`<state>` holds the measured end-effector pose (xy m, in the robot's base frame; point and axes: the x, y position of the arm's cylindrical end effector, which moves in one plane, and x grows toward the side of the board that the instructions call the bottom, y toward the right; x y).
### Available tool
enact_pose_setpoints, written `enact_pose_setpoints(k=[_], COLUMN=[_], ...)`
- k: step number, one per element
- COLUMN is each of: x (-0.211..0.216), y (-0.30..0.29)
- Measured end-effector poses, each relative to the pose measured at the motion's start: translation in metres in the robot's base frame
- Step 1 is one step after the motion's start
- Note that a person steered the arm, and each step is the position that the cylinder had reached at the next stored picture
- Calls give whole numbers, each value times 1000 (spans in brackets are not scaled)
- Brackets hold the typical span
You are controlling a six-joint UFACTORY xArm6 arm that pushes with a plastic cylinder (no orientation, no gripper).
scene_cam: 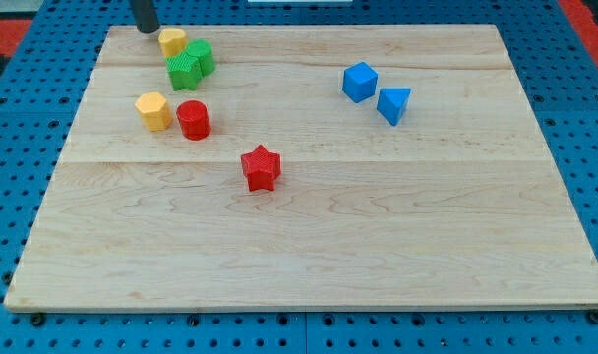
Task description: Push the yellow heart into the green star
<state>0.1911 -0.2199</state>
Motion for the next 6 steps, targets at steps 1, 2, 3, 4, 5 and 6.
enact_pose_setpoints(k=[1,2,3,4,5,6], x=[4,31,74,94,101,138], y=[25,56,48,48,41,37])
